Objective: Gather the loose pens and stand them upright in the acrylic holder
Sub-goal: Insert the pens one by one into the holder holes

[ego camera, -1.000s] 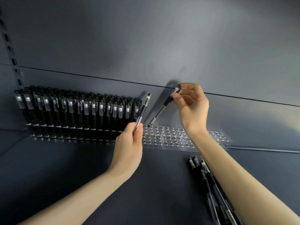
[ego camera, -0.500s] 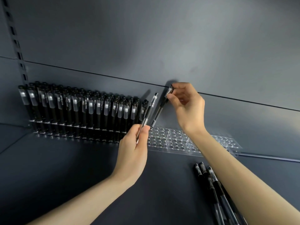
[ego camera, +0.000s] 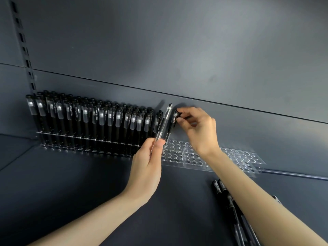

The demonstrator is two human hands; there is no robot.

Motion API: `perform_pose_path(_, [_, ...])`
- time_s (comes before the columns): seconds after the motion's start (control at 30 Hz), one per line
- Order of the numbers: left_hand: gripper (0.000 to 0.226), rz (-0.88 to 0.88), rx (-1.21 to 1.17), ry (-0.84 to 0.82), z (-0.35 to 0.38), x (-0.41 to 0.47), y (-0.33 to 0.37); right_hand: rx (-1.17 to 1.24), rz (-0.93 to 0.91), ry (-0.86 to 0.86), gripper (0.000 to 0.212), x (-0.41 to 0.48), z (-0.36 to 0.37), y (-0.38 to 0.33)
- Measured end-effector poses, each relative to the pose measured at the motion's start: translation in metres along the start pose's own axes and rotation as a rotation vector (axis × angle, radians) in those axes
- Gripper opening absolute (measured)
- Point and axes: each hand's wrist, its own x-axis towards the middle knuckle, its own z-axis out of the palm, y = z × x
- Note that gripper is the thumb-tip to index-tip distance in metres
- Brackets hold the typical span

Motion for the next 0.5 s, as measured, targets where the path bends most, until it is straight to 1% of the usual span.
perform_pose_path(0.03, [0.03,0.001,0.0,-0.012,0.0,-0.001,0.0,0.048,0.017,0.014,0.02,-0.003,-0.002,-0.003])
perform_pose_path(0.1, [0.028,0.007,0.003,-0.058,0.0,-0.002,0.001,0.252,0.104,-0.005,0.014,-0.009,-0.007,-0.012])
perform_pose_path(0.17, [0.029,0.025,0.012,-0.123,0.002,-0.004,0.002,0.447,0.185,-0.081,0.012,-0.015,-0.01,-0.019])
perform_pose_path(0.2, [0.032,0.027,0.006,-0.155,0.003,-0.004,0.002,0.486,0.2,-0.115,0.016,-0.017,-0.012,-0.021])
perform_pose_path(0.3, [0.036,-0.036,0.001,-0.252,0.006,-0.007,0.001,0.504,0.214,-0.147,0.024,-0.02,-0.017,-0.021])
perform_pose_path(0.37, [0.036,-0.059,0.077,-0.302,0.006,-0.007,0.0,0.488,0.224,-0.144,0.026,-0.021,-0.021,-0.019])
perform_pose_path(0.43, [0.032,0.005,0.226,-0.304,0.005,-0.005,-0.003,0.432,0.217,-0.088,0.028,-0.018,-0.024,-0.017])
perform_pose_path(0.47, [0.029,0.056,0.335,-0.277,0.003,-0.003,-0.007,0.402,0.201,-0.04,0.029,-0.016,-0.026,-0.016])
perform_pose_path(0.5, [0.03,0.124,0.457,-0.244,0.0,-0.001,-0.01,0.373,0.18,0.012,0.03,-0.012,-0.028,-0.015])
